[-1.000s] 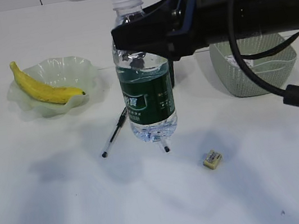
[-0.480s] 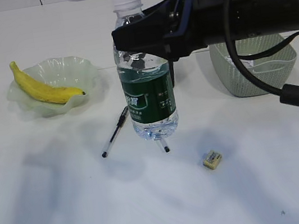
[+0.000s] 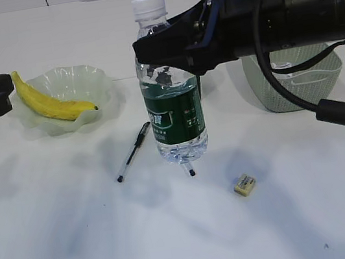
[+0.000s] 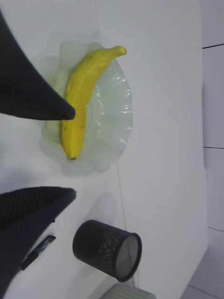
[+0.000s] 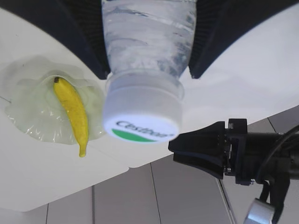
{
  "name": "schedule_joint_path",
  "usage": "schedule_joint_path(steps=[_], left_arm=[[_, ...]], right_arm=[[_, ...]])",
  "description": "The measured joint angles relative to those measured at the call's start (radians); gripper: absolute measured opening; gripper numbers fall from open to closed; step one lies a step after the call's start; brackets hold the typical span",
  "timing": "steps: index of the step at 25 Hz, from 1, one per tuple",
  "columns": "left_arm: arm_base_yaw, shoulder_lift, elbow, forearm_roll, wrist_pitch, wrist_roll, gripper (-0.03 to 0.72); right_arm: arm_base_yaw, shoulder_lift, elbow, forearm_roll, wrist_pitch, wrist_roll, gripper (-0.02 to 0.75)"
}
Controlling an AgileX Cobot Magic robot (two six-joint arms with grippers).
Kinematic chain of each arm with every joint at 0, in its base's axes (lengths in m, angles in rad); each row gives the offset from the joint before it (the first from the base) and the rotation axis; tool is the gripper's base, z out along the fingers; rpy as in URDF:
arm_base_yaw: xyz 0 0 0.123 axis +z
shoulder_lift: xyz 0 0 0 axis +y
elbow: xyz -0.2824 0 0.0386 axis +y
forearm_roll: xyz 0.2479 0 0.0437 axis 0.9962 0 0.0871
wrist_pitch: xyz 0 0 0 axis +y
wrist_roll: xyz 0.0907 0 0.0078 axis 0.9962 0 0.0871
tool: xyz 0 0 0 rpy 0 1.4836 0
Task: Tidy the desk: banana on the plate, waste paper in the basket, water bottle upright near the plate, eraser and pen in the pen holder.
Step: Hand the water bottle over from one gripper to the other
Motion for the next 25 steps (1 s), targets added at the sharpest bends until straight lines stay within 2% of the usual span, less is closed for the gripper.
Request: schedule_joint_path(steps=[4, 7, 9, 11, 13, 15, 20, 21, 25], left_arm=[[-0.003, 0.000, 0.000, 0.153, -0.055, -0.183, 0.326], [-0.003, 0.000, 0.002, 0.415, -0.114, -0.389, 0.326], [-0.003, 0.000, 0.002, 0.653, -0.198, -0.563, 0.326], [-0.003, 0.000, 0.002, 0.839, -0.283, -0.710, 0.323], [-0.005, 0.000, 0.002, 0.997, -0.366, -0.839, 0.321], [-0.005, 0.000, 0.002, 1.104, -0.431, -0.910, 0.321], [-0.005, 0.000, 0.002, 1.267, -0.501, -0.961, 0.343], [-0.005, 0.000, 0.002, 1.285, -0.505, -0.970, 0.367], [-0.005, 0.008, 0.002, 1.314, -0.537, -1.001, 0.545]], right_arm=[[0.000, 0.000, 0.000, 0.000, -0.006, 0.000, 0.367], [0.000, 0.000, 0.000, 0.000, -0.006, 0.000, 0.367], [0.000, 0.000, 0.000, 0.000, -0.008, 0.000, 0.367], [0.000, 0.000, 0.000, 0.000, -0.008, 0.000, 0.367], [0.000, 0.000, 0.000, 0.000, -0.008, 0.000, 0.367], [0.000, 0.000, 0.000, 0.000, -0.008, 0.000, 0.367], [0.000, 0.000, -0.004, 0.000, -0.010, 0.000, 0.367], [0.000, 0.000, -0.008, 0.000, -0.010, 0.000, 0.367], [0.000, 0.002, -0.038, 0.002, -0.004, 0.000, 0.367]])
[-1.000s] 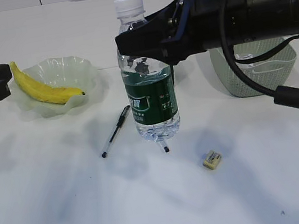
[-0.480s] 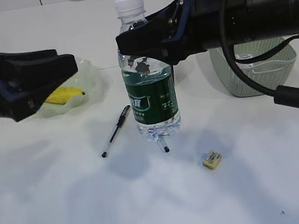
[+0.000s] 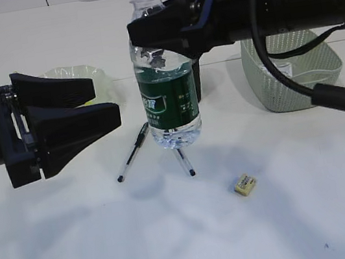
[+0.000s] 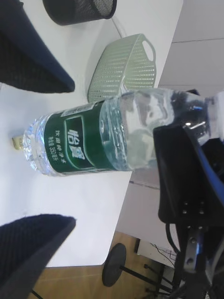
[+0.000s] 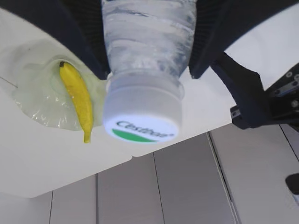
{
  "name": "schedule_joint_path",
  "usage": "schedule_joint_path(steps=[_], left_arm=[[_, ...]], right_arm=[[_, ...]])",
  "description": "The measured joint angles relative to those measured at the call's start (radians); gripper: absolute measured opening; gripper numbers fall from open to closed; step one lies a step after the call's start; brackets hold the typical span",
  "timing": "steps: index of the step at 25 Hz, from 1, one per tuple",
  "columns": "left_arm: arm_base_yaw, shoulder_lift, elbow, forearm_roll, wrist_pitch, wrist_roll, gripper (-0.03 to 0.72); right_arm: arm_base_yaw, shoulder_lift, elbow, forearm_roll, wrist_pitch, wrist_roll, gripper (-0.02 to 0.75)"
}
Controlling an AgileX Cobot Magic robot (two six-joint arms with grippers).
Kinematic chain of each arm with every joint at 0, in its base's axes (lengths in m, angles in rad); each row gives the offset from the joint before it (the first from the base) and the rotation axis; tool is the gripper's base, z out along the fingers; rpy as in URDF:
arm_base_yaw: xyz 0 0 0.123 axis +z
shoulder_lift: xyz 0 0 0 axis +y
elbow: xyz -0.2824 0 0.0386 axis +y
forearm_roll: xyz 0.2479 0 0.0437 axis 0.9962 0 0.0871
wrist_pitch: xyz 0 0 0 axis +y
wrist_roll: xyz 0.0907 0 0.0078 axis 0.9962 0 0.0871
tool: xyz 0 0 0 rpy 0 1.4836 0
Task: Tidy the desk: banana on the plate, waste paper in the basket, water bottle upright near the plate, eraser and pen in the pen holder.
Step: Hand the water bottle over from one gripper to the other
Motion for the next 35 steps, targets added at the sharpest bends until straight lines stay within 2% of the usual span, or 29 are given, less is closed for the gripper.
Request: schedule_joint_path(steps=[2, 7, 12, 15, 19, 30, 35], left_arm=[[0.000, 0.008, 0.000, 0.000, -0.005, -0.003, 0.589], [0.000, 0.012, 0.000, 0.000, -0.060, -0.007, 0.587], [0.000, 0.037, 0.000, -0.081, -0.078, -0.009, 0.640], [0.000, 0.080, 0.000, -0.091, -0.107, -0.009, 0.669], [0.000, 0.153, 0.000, -0.102, -0.183, -0.009, 0.675], [-0.003, 0.216, -0.016, -0.148, -0.194, -0.009, 0.675], [-0.053, 0.216, -0.063, -0.139, -0.194, -0.009, 0.675]], right_arm=[[0.000, 0.000, -0.007, 0.000, 0.013, 0.000, 0.367], [0.000, 0.000, -0.009, 0.000, 0.036, 0.000, 0.367], [0.000, 0.000, -0.009, 0.000, 0.074, 0.002, 0.366], [0.000, 0.000, -0.009, 0.000, 0.097, 0.002, 0.366], [0.004, 0.000, -0.009, -0.002, 0.124, 0.002, 0.366], [0.008, 0.000, -0.010, -0.004, 0.145, 0.002, 0.366], [0.019, 0.000, -0.010, -0.006, 0.147, 0.002, 0.366]])
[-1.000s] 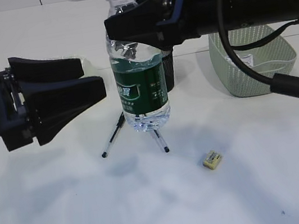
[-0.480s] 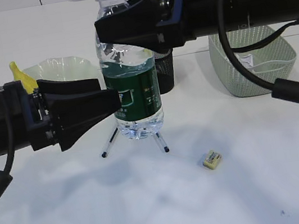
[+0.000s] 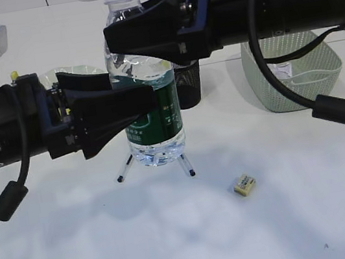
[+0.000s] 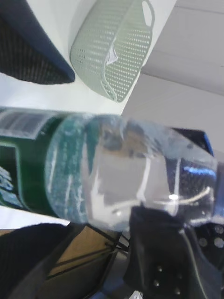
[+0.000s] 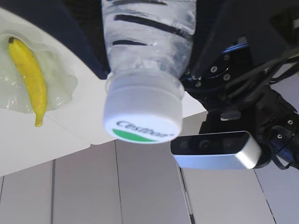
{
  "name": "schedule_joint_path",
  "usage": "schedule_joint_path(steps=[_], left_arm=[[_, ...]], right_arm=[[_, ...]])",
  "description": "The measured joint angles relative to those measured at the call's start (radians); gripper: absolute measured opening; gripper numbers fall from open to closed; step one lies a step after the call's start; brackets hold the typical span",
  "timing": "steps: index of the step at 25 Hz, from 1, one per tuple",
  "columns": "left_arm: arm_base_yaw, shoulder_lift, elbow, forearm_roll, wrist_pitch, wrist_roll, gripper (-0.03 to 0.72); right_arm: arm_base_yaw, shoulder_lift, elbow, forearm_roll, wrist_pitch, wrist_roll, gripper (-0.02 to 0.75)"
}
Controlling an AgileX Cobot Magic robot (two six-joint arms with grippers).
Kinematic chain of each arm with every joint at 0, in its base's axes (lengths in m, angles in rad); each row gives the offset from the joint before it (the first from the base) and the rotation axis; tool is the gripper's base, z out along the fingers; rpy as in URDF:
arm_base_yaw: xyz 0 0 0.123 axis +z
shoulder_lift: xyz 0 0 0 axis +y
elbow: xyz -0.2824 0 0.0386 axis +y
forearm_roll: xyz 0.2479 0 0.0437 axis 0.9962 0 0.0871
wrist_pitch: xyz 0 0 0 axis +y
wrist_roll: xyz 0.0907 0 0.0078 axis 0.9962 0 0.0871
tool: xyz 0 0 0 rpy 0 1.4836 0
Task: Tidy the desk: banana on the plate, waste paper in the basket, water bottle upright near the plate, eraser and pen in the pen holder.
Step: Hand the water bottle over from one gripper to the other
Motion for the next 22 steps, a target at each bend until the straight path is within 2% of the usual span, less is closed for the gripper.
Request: schedule_joint_path(steps=[5, 22], left_arm=[[-0.032, 0.000, -0.022, 0.001, -0.007, 0.000, 0.674], [-0.038, 0.078, -0.049, -0.021, -0.022, 0.000, 0.645]], right_arm=[[0.003, 0.000, 0.000, 0.000, 0.011, 0.000, 0.365], [0.003, 0.004, 0.000, -0.003, 0.016, 0.000, 0.365]])
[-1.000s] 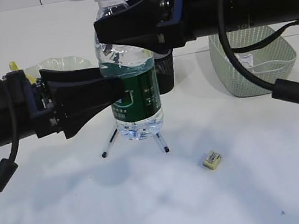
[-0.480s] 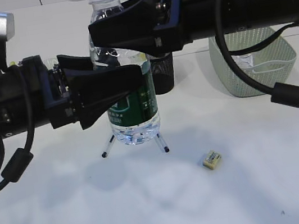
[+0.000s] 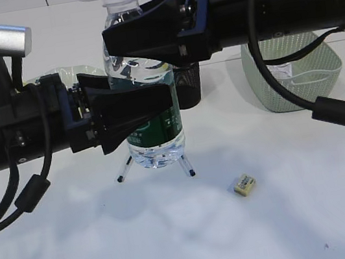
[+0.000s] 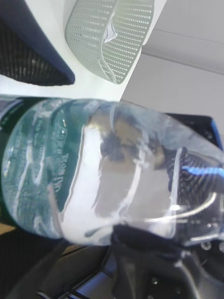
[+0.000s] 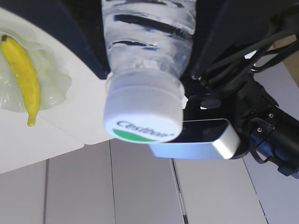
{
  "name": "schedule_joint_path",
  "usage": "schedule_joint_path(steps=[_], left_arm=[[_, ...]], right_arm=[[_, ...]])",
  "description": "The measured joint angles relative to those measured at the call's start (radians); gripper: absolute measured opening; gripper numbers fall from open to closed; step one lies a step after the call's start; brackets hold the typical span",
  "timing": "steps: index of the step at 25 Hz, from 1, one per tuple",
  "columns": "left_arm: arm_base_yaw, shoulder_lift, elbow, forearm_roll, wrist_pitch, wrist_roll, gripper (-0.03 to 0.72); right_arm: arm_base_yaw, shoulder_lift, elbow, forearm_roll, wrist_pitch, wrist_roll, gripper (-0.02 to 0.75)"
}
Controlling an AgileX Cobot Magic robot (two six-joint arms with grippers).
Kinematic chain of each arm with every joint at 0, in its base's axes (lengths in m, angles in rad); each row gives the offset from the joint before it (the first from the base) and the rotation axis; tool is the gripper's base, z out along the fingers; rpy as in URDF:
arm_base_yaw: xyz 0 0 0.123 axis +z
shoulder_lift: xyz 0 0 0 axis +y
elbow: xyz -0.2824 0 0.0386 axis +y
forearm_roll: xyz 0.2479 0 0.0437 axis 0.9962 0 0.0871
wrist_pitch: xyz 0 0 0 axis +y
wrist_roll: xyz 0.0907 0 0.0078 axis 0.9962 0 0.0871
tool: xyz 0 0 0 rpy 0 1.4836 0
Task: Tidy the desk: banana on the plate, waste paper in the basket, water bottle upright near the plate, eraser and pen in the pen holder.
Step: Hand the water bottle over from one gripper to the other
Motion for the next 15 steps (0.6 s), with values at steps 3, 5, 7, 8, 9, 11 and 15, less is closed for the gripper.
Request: schedule_joint_path(steps=[3, 5, 7, 8, 9, 11, 15], left_arm=[[0.000, 0.000, 0.000, -0.001, 0.000, 0.000, 0.635], [0.000, 0.000, 0.000, -0.001, 0.000, 0.000, 0.622], [0.000, 0.000, -0.004, 0.001, 0.000, 0.000, 0.599], [0.000, 0.000, -0.007, 0.001, 0.000, 0.000, 0.585], [0.000, 0.000, -0.007, 0.001, 0.000, 0.000, 0.573], [-0.002, 0.000, -0.008, 0.005, -0.002, 0.000, 0.556], [-0.010, 0.000, -0.008, 0.005, -0.002, 0.000, 0.515]], right_arm=[[0.000, 0.000, 0.000, 0.000, 0.000, 0.000, 0.365], [0.000, 0.000, 0.000, 0.000, 0.000, 0.000, 0.365], [0.000, 0.000, 0.000, 0.000, 0.000, 0.000, 0.365], [0.000, 0.000, 0.000, 0.000, -0.002, 0.000, 0.365], [0.000, 0.000, 0.000, 0.000, -0.004, 0.000, 0.365], [0.000, 0.000, 0.000, 0.000, -0.004, 0.000, 0.365], [0.000, 0.000, 0.000, 0.000, -0.006, 0.000, 0.365]])
